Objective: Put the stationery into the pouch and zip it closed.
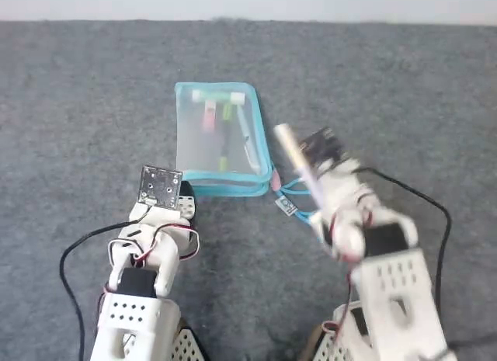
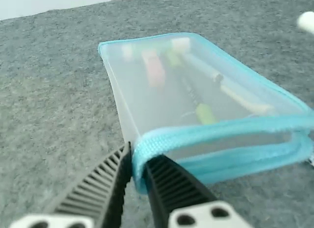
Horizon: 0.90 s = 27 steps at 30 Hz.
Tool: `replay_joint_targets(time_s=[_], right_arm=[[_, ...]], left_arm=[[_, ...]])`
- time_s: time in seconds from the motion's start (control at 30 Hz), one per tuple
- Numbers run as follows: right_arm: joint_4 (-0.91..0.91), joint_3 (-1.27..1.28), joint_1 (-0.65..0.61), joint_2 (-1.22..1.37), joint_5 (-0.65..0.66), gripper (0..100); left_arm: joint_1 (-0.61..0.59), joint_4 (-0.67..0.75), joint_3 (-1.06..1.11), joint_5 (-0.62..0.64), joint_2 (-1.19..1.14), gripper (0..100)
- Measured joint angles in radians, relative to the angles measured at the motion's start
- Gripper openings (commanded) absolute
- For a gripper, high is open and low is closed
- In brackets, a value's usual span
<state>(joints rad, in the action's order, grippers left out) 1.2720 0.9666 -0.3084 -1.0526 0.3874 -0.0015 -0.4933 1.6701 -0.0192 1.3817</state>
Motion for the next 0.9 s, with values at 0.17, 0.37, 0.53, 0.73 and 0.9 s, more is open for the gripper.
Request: replay_joint_targets(time_s=[0.17, 0.37, 0.53, 0.73, 0.9], right_arm=[[0.173, 0.0, -0.157, -0.195, 0.114, 0.6], [0.201, 0.002, -0.213, -0.1, 0.201, 0.7], [0.123, 0.002, -0.213, 0.075, 0.172, 0.7], [0.063, -0.097, -0.213, 0.288, 0.069, 0.7], [0.018, -0.226, -0.213, 0.45, -0.025, 0.7]], left_arm=[[0.0, 0.0, 0.0, 0.0, 0.0, 1], [0.0, 0.0, 0.0, 0.0, 0.0, 1], [0.0, 0.0, 0.0, 0.0, 0.0, 1], [0.0, 0.0, 0.0, 0.0, 0.0, 1], [0.0, 0.0, 0.0, 0.0, 0.0, 1]])
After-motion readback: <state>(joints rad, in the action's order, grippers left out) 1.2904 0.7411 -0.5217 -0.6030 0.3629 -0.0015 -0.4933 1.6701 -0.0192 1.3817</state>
